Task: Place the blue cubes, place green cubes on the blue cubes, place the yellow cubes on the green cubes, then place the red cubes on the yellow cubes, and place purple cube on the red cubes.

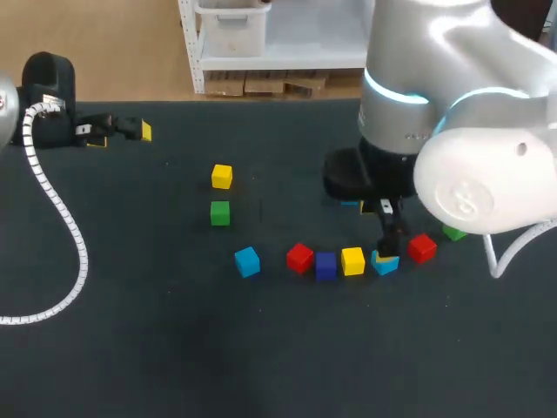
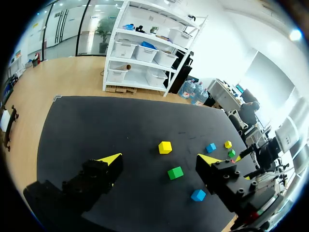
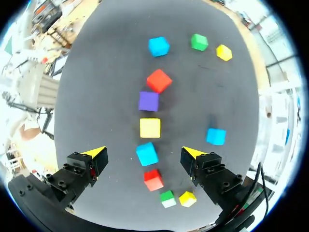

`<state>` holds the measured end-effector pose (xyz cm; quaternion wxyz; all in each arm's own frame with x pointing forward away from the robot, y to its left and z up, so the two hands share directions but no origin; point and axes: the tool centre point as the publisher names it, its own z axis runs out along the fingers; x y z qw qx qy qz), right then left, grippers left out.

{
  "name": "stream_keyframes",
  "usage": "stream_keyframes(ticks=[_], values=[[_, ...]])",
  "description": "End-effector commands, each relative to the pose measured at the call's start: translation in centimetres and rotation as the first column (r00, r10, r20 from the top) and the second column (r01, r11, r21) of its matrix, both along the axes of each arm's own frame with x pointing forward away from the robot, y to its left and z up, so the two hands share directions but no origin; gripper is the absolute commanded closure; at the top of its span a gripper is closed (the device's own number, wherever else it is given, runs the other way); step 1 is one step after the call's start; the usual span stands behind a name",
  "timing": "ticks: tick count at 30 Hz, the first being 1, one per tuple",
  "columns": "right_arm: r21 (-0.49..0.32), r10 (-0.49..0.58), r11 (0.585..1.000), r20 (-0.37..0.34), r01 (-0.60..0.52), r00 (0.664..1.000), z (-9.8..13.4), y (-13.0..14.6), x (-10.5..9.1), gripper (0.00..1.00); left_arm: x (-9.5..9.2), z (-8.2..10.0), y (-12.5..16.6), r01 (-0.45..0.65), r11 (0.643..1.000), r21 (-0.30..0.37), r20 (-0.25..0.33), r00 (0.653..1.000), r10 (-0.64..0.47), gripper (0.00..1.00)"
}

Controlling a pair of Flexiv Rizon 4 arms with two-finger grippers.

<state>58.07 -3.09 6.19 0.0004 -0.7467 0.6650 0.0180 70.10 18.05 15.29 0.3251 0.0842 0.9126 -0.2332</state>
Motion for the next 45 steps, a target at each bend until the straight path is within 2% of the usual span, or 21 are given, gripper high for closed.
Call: stream_keyframes(ticks=[1, 5, 11, 15, 23, 24, 25, 26, 28, 30, 31, 32, 37, 40, 45], values=[[-0.027, 0.019, 0.999, -0.052, -0.021, 0.998, -1.2, -0.5, 0.4, 0.0, -0.1, -0.2, 0.3, 0.009, 1.0, -0.012, 0.008, 1.0, -0.009, 0.0], [-0.053, 0.054, 0.997, -0.064, -0.058, 0.996, -2.8, -0.9, -0.1, 0.0, -0.1, -0.2, 0.3, 0.009, 1.0, -0.012, 0.008, 1.0, -0.009, 0.0], [-0.08, 0.102, 0.991, -0.051, -0.105, 0.994, -5.4, -1.2, 0.4, 0.0, -0.1, -0.2, 0.3, 0.009, 1.0, -0.012, 0.008, 1.0, -0.009, 0.0], [-0.098, 0.135, 0.986, -0.043, -0.138, 0.99, -6.3, -1.3, 0.8, 0.0, -0.1, -0.2, 0.3, 0.009, 1.0, -0.012, 0.008, 1.0, -0.009, 0.0], [-0.123, 0.114, 0.985, -0.035, -0.117, 0.993, -6.8, -2.1, 1.8, 0.0, -0.1, -0.2, 0.3, 0.009, 1.0, -0.012, 0.008, 1.0, -0.009, 0.0], [-0.124, 0.111, 0.986, -0.036, -0.115, 0.993, -6.9, -2.2, 1.9, 0.1, -0.1, -0.2, 0.3, 0.009, 1.0, -0.012, 0.008, 1.0, -0.009, 0.0], [-0.134, 0.106, 0.985, -0.035, -0.11, 0.994, -7.0, -2.3, 2.0, 0.31, -0.1, -0.2, 0.3, 0.009, 1.0, -0.012, 0.008, 1.0, -0.009, 0.0], [-0.143, 0.099, 0.984, -0.036, -0.104, 0.994, -7.1, -2.5, 2.1, 0.47, -0.1, -0.2, 0.3, 0.009, 1.0, -0.012, 0.008, 1.0, -0.009, 0.0], [-0.151, 0.094, 0.984, -0.036, -0.098, 0.995, -7.2, -2.7, 2.1, 0.54, -0.1, -0.2, 0.3, 0.009, 1.0, -0.012, 0.008, 1.0, -0.009, 0.0], [-0.169, 0.092, 0.981, -0.024, -0.094, 0.995, -7.3, -2.8, 2.1, 0.66, -0.1, -0.2, 0.3, 0.009, 1.0, -0.012, 0.008, 1.0, -0.009, 0.0], [-0.17, 0.092, 0.981, -0.023, -0.095, 0.995, -7.3, -2.8, 2.1, 0.78, -0.1, -0.2, 0.3, 0.009, 1.0, -0.012, 0.008, 1.0, -0.009, 0.0], [-0.174, 0.092, 0.98, -0.019, -0.094, 0.996, -7.2, -2.8, 2.1, 1.0, -0.1, -0.2, 0.3, 0.009, 1.0, -0.012, 0.008, 1.0, -0.009, 0.0], [-0.176, 0.086, 0.981, -0.009, -0.086, 0.996, -6.9, -2.5, 2.0, 1.0, -0.1, -0.2, 0.3, 0.009, 1.0, -0.012, 0.008, 1.0, -0.009, 0.0], [-0.183, 0.035, 0.982, -0.011, -0.036, 0.999, -6.3, -2.5, 2.1, 1.0, -0.1, -0.2, 0.3, 0.009, 1.0, -0.012, 0.008, 1.0, -0.009, 0.0], [-0.157, -0.032, 0.987, -0.031, 0.027, 0.999, -3.9, -1.9, 2.5, 1.0, -0.1, -0.2, 0.3, 0.009, 1.0, -0.012, 0.008, 1.0, -0.009, 0.0]])
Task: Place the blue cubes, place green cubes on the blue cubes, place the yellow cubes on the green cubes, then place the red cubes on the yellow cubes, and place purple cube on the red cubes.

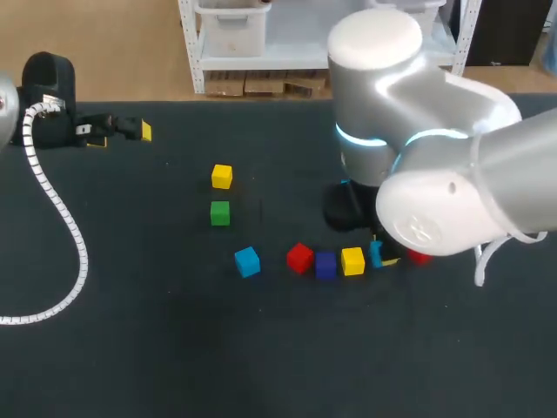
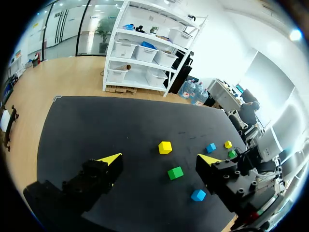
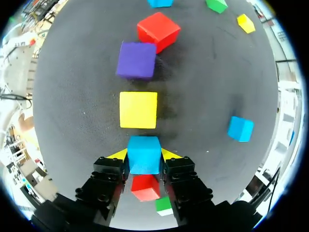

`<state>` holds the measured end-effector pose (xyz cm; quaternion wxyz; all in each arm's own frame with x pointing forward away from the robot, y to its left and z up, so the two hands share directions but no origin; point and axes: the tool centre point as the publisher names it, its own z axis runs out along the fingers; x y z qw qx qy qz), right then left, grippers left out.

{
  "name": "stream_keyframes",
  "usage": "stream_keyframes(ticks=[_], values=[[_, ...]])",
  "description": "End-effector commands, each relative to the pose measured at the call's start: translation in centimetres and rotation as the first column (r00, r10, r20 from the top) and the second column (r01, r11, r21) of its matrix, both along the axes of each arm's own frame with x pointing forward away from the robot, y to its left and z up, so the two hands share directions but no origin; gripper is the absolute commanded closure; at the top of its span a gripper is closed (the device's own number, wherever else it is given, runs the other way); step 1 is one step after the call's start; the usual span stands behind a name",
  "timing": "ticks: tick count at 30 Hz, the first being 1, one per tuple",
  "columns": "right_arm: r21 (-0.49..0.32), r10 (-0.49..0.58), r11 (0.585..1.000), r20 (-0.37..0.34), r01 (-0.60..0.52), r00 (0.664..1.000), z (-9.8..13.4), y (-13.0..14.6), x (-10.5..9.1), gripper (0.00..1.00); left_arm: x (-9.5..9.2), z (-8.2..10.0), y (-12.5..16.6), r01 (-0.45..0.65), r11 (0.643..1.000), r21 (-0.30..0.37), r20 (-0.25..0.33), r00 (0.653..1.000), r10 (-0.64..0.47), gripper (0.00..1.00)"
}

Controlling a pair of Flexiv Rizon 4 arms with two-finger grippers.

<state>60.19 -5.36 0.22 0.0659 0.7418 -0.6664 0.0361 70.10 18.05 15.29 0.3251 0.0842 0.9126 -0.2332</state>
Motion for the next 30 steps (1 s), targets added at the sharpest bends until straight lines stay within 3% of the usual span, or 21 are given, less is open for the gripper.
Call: stream_keyframes(ticks=[1, 5, 15, 20, 23, 30], values=[[0.026, -0.035, 0.999, -0.03, 0.036, 0.999, 2.6, 0.6, 0.5, 1.0, -0.1, -0.2, 0.3, 0.009, 1.0, -0.013, 0.008, 1.0, -0.009, 0.0], [0.072, -0.052, 0.996, -0.014, 0.053, 0.999, 4.6, 1.9, 1.6, 1.0, -0.1, -0.2, 0.3, 0.009, 1.0, -0.013, 0.008, 1.0, -0.009, 0.0], [0.044, 0.013, 0.999, 0.051, -0.016, 0.999, 7.8, 7.7, 6.6, 1.0, -0.1, -0.2, 0.3, 0.009, 1.0, -0.013, 0.008, 1.0, -0.009, 0.0], [-0.01, -0.019, 1.0, 0.016, 0.019, 1.0, 5.7, 9.2, 9.7, 1.0, -0.1, -0.2, 0.3, 0.009, 1.0, -0.013, 0.008, 1.0, -0.009, 0.0], [-0.001, -0.044, 0.999, -0.017, 0.044, 0.999, 4.1, 9.2, 11.1, 1.0, -0.1, -0.2, 0.3, 0.009, 1.0, -0.013, 0.008, 1.0, -0.009, 0.0], [0.023, -0.055, 0.998, -0.011, 0.056, 0.998, 2.0, 8.9, 12.7, 1.0, -0.1, -0.2, 0.3, 0.009, 1.0, -0.013, 0.008, 1.0, -0.009, 0.0]])
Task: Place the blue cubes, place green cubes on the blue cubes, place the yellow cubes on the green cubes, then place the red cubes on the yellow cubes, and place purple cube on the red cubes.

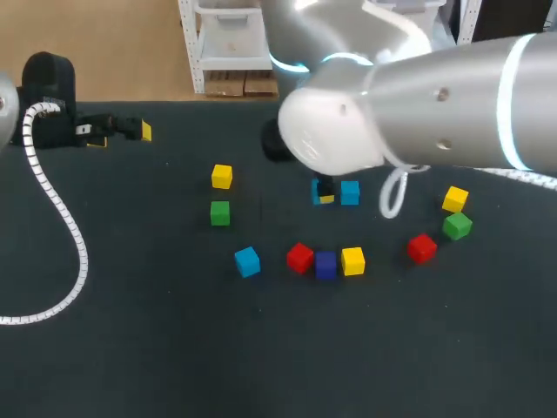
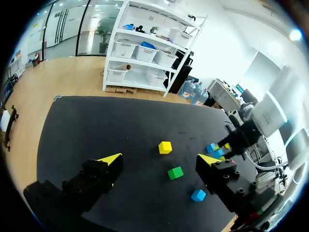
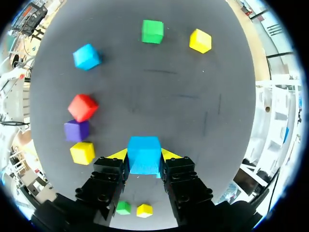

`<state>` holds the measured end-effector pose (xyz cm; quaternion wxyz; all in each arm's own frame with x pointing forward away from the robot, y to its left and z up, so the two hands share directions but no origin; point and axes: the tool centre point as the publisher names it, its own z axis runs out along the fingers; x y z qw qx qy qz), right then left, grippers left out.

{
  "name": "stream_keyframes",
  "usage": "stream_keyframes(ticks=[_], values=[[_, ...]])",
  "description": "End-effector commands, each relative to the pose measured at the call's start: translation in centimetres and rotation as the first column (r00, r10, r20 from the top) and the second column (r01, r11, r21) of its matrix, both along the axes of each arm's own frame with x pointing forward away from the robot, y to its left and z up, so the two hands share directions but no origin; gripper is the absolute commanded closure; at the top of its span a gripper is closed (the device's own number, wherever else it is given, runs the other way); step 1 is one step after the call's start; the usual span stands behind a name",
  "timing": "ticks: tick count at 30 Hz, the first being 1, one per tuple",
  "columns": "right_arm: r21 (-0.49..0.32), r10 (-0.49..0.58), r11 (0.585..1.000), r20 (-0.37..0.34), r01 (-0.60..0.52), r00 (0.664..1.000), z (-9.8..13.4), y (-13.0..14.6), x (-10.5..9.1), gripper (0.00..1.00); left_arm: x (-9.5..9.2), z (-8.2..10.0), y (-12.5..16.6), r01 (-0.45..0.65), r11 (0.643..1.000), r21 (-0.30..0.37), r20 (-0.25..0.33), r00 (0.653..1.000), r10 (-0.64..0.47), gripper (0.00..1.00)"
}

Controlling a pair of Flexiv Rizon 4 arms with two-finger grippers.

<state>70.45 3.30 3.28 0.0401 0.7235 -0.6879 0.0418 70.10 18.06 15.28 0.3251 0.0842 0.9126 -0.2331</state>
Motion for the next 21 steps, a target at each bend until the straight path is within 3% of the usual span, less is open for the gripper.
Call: stream_keyframes(ticks=[1, 5, 21], values=[[-0.014, -0.003, 1.0, -0.056, 0.002, 0.998, -1.4, 0.1, 2.8, 1.0, -0.1, -0.2, 0.3, 0.009, 1.0, -0.013, 0.008, 1.0, -0.009, 0.0], [-0.033, -0.048, 0.998, -0.085, 0.045, 0.995, -2.5, -0.7, 3.7, 1.0, -0.1, -0.2, 0.3, 0.009, 1.0, -0.013, 0.008, 1.0, -0.009, 0.0], [-0.016, -0.039, 0.999, -0.123, 0.037, 0.992, -4.5, -0.9, 4.8, 1.0, -0.1, -0.2, 0.3, 0.009, 1.0, -0.013, 0.008, 1.0, -0.009, 0.0]])
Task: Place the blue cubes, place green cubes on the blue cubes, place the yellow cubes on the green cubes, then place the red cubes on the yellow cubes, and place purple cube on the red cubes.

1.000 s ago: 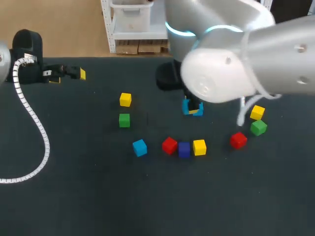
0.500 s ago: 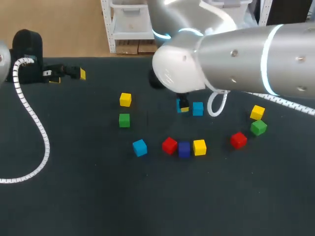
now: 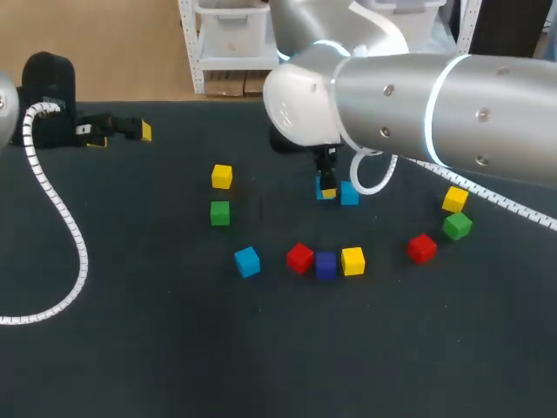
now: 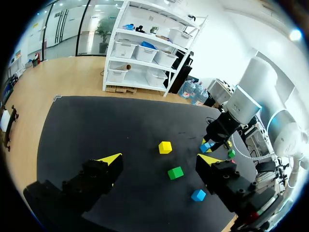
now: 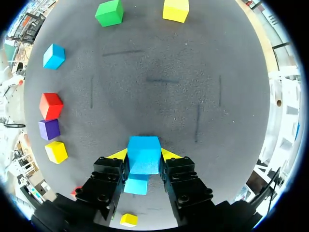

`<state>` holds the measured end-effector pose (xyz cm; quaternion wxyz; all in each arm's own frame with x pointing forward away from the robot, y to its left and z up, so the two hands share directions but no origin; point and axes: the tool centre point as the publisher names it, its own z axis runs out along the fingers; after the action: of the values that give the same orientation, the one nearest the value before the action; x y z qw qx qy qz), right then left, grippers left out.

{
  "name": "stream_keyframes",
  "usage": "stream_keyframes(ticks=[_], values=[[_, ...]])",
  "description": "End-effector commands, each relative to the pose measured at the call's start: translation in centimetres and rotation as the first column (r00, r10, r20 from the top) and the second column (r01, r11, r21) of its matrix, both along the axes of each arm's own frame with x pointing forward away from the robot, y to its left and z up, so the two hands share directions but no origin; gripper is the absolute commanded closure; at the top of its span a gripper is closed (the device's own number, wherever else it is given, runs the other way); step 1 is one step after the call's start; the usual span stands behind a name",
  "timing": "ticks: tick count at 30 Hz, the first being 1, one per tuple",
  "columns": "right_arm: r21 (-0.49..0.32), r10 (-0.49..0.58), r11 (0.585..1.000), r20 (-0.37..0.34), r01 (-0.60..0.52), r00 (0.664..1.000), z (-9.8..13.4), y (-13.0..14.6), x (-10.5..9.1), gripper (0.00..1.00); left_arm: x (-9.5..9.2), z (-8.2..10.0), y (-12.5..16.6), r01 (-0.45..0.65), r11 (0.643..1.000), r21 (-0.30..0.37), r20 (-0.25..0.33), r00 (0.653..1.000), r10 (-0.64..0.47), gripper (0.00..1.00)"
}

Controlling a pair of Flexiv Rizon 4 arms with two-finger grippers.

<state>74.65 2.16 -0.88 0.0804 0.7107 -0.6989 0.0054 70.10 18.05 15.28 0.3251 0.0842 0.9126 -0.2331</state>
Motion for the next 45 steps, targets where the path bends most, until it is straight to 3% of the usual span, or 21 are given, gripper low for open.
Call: stream_keyframes(ticks=[1, 36, 38, 40, 41, 45], values=[[-0.006, 0.007, 1.0, -0.017, -0.007, 1.0, -0.4, 0.3, 0.7, 1.0, -0.1, -0.2, 0.3, 0.009, 1.0, -0.013, 0.008, 1.0, -0.009, 0.0], [-0.029, -0.01, 1.0, -0.023, 0.01, 1.0, -1.6, -0.6, 1.5, 1.0, -0.1, -0.2, 0.3, 0.009, 1.0, -0.013, 0.008, 1.0, -0.009, 0.0], [-0.03, -0.011, 1.0, -0.025, 0.01, 1.0, -1.7, -0.6, 1.5, 0.82, -0.1, -0.2, 0.3, 0.009, 1.0, -0.013, 0.008, 1.0, -0.009, 0.0], [-0.032, -0.011, 0.999, -0.026, 0.01, 1.0, -1.8, -0.6, 1.4, 0.51, -0.1, -0.2, 0.3, 0.009, 1.0, -0.013, 0.008, 1.0, -0.009, 0.0], [-0.032, -0.01, 0.999, -0.027, 0.01, 1.0, -1.9, -0.6, 1.4, 0.0, -0.1, -0.2, 0.3, 0.009, 1.0, -0.013, 0.008, 1.0, -0.009, 0.0], [-0.022, -0.007, 1.0, -0.03, 0.006, 1.0, -1.6, -0.5, 1.2, 0.0, -0.1, -0.2, 0.3, 0.009, 1.0, -0.013, 0.008, 1.0, -0.009, 0.0]])
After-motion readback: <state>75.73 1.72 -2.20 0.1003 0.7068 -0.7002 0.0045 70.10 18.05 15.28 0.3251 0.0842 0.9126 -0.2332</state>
